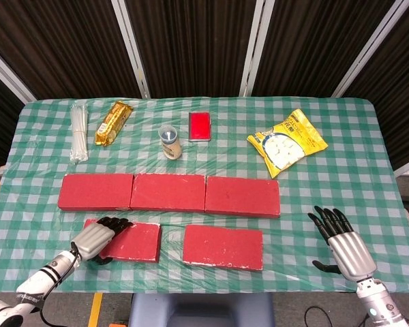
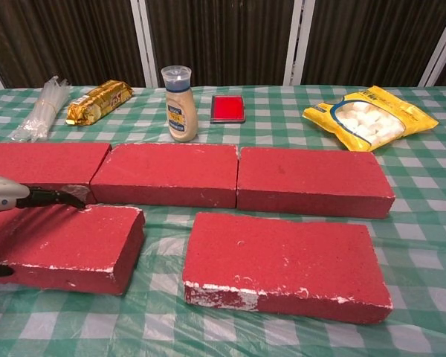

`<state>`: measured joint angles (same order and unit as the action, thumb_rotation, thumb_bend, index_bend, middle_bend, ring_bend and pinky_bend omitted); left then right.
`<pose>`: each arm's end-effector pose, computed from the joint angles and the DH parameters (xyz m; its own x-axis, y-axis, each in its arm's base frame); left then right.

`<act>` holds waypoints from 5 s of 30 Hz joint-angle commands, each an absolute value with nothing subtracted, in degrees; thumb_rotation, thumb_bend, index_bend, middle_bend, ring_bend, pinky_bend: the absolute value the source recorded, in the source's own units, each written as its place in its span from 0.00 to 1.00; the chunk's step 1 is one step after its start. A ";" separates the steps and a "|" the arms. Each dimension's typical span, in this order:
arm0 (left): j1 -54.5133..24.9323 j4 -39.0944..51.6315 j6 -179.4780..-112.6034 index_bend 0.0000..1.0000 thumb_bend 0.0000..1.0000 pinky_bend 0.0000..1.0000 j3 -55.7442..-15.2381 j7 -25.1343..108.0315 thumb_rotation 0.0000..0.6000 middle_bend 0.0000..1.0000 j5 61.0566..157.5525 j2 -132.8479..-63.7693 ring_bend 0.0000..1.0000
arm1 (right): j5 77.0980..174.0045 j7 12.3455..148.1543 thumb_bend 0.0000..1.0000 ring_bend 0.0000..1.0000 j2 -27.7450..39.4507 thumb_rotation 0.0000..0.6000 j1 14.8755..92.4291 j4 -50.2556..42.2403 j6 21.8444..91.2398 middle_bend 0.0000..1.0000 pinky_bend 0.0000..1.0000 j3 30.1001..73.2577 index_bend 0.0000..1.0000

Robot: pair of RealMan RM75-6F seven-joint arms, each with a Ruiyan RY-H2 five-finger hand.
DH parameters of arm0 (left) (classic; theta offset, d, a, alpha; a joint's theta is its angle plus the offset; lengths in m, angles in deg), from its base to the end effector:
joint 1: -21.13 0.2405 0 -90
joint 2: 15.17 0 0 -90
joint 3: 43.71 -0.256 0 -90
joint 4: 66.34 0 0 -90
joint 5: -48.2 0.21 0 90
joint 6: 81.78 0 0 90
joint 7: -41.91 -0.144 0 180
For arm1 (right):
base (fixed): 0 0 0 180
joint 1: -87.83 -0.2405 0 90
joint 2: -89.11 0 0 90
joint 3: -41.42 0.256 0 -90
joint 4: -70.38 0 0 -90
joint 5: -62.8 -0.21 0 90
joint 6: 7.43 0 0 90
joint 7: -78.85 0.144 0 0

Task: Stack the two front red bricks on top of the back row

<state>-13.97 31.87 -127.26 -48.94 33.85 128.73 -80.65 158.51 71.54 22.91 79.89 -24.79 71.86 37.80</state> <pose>-0.2362 0.2547 0.0458 0.6003 0.5179 0.6094 0.7945 -0.4734 -0.3804 -0.2797 -0.1659 0.1073 0.4714 -0.1690 0.8656 -0.8705 -0.2468 0.4259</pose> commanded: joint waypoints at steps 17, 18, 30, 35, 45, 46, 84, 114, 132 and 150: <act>-8.96 37.51 -137.87 0.00 0.36 0.81 -49.59 27.46 1.00 0.70 133.44 -75.59 0.79 | 158.35 71.18 0.06 0.00 22.69 1.00 79.69 -24.88 71.39 0.00 0.00 37.88 0.00; -8.89 38.53 -138.27 0.00 0.36 0.81 -49.20 26.66 1.00 0.70 133.01 -75.22 0.79 | 158.20 71.25 0.06 0.00 22.71 1.00 79.60 -24.87 71.23 0.00 0.00 37.95 0.00; -13.93 41.85 -134.85 0.00 0.36 0.82 -42.19 22.59 1.00 0.71 123.87 -73.95 0.80 | 157.84 72.20 0.06 0.00 23.12 1.00 79.42 -24.70 71.25 0.00 0.00 38.24 0.00; -17.22 39.74 -132.30 0.00 0.36 0.82 -39.31 21.02 1.00 0.71 119.11 -75.44 0.80 | 157.10 72.52 0.06 0.00 23.28 1.00 79.63 -24.90 71.72 0.00 0.00 38.69 0.00; -26.29 28.79 -122.69 0.00 0.36 0.80 -35.36 20.34 1.00 0.71 107.71 -81.16 0.80 | 153.30 72.69 0.06 0.00 23.18 1.00 79.00 -24.52 70.19 0.00 0.00 40.48 0.00; -26.91 27.92 -122.01 0.00 0.36 0.80 -35.29 20.36 1.00 0.71 106.88 -81.52 0.80 | 152.86 72.75 0.06 0.00 23.20 1.00 78.95 -24.52 70.07 0.00 0.00 40.69 0.00; -33.69 24.89 -120.86 0.00 0.32 0.50 -40.55 17.82 1.00 0.57 95.16 -84.62 0.64 | 151.22 72.49 0.07 0.00 23.15 1.00 78.46 -24.49 69.14 0.00 0.00 41.09 0.00; -34.25 25.11 -122.20 0.00 0.29 0.21 -41.84 20.16 1.00 0.00 96.65 -84.62 0.00 | 150.18 71.38 0.06 0.00 22.98 1.00 78.44 -24.87 68.77 0.00 0.00 41.23 0.00; -33.80 23.87 -121.84 0.00 0.26 0.12 -41.71 22.66 1.00 0.00 98.44 -85.12 0.00 | 150.22 70.91 0.06 0.00 22.75 1.00 78.39 -24.96 68.74 0.00 0.00 41.17 0.00; -29.21 29.74 -128.77 0.00 0.25 0.06 -41.19 26.71 1.00 0.00 109.67 -81.62 0.00 | 151.17 70.80 0.06 0.00 22.32 1.00 78.25 -24.71 68.84 0.00 0.00 40.87 0.00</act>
